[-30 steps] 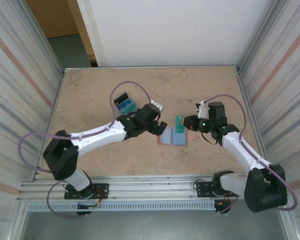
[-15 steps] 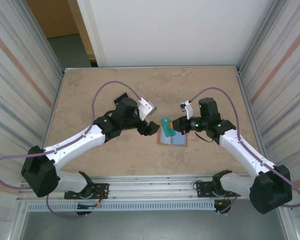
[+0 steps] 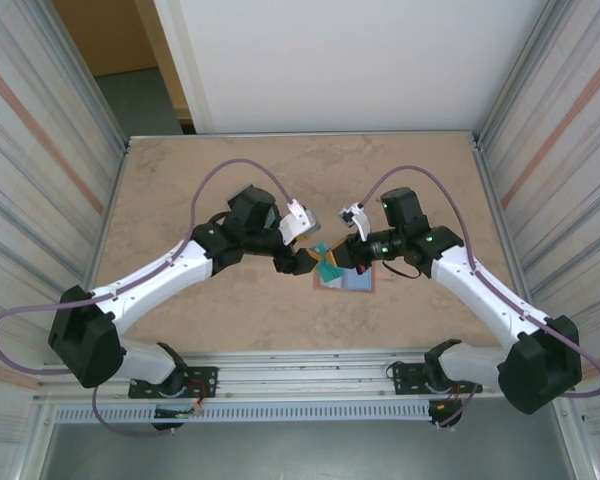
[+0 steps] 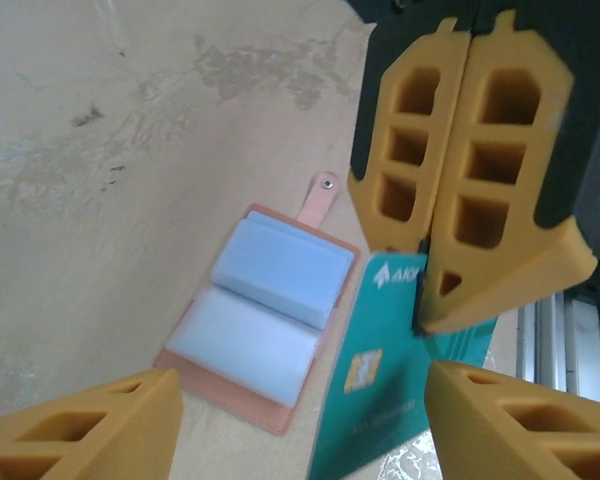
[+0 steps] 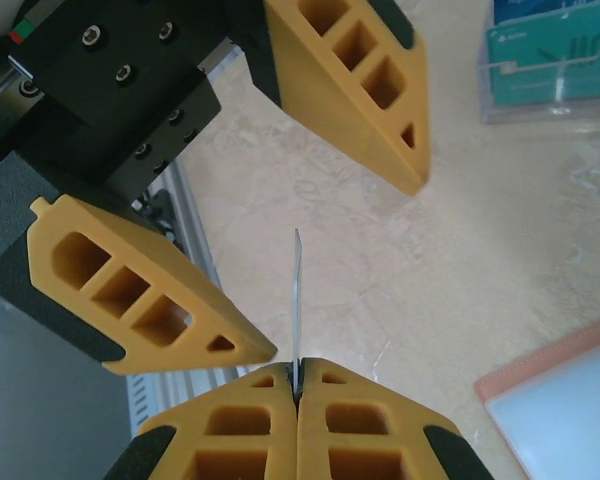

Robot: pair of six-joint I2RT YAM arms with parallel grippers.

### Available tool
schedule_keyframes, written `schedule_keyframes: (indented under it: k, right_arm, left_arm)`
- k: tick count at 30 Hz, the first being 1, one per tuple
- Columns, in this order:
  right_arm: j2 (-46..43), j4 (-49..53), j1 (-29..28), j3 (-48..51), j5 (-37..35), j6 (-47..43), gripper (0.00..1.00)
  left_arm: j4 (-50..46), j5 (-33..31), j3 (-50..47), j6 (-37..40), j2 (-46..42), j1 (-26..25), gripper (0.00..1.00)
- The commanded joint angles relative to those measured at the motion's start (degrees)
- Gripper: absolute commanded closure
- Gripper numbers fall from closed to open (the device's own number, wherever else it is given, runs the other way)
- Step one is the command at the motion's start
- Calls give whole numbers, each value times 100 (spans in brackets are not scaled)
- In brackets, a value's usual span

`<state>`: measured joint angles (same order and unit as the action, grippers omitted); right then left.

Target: Take the credit cards out of the card holder

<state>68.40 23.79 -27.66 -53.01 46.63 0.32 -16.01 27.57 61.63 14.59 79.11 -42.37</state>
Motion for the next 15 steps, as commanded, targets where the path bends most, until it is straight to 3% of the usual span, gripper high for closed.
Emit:
schedule_keyframes:
  k: [1, 3, 15]
  right_arm:
    - [68, 284, -55, -208, 161, -306, 97]
    - [68, 284, -60, -242, 162, -321, 97]
    - [95, 162, -63, -282, 258, -289, 96]
  left_arm:
    - [-265, 370, 231, 273, 124, 29, 40]
    - [-318, 478, 249, 317, 167, 27, 42]
    - [-473, 861, 341, 352, 387, 28, 100]
